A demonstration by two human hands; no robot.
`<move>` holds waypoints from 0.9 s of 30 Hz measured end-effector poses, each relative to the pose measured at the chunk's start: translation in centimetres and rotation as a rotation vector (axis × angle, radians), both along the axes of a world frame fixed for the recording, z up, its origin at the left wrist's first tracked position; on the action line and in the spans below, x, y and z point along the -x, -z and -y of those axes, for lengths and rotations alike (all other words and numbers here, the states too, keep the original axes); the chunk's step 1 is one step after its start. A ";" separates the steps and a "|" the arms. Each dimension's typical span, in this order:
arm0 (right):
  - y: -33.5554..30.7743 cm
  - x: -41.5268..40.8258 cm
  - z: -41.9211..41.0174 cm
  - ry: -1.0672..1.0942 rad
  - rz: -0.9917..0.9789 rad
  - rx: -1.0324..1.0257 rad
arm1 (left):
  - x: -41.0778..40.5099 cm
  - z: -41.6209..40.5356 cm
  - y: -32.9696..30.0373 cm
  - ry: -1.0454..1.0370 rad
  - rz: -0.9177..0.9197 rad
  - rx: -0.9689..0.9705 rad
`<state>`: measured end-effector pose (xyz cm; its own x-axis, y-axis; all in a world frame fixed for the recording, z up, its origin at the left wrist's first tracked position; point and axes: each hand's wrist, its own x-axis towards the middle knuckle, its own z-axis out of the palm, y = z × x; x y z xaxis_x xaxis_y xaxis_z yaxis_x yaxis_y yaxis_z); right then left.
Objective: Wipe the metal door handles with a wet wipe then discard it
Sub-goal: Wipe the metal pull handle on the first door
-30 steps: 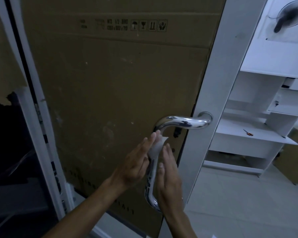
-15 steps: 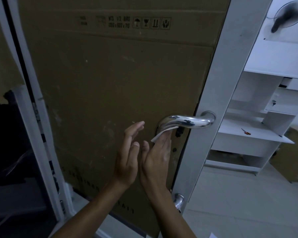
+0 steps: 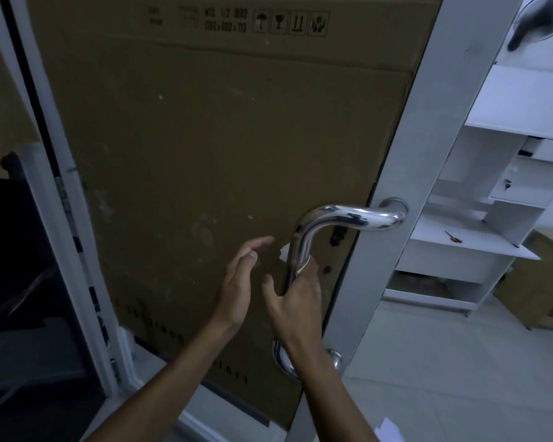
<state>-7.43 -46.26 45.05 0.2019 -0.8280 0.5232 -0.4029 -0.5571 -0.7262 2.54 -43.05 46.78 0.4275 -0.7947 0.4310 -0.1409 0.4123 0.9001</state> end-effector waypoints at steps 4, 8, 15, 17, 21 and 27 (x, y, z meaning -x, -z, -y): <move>3.9 -0.1 -1.7 -0.016 0.036 -0.087 | 0.8 -0.2 0.7 0.047 -0.014 -0.082; 3.6 -0.9 -1.9 -0.030 0.104 -0.079 | 1.0 -0.4 1.4 0.054 -0.010 -0.125; -1.1 -1.8 0.6 0.070 0.071 0.136 | 0.8 -0.5 1.9 0.095 -0.109 -0.130; 0.1 -1.7 0.6 0.086 0.050 0.167 | 0.4 -0.5 2.0 0.083 -0.102 -0.105; 4.3 -0.8 -0.3 0.030 -0.001 0.146 | -0.2 -0.6 2.3 0.125 -0.109 -0.153; 4.4 -0.3 1.5 0.082 -0.157 0.407 | -0.5 -0.8 2.7 0.242 -0.139 -0.214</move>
<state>-7.18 -47.81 40.69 0.2475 -0.5773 0.7781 -0.5456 -0.7467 -0.3805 3.04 -42.26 44.06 0.2584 -0.9461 0.1951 0.0676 0.2191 0.9733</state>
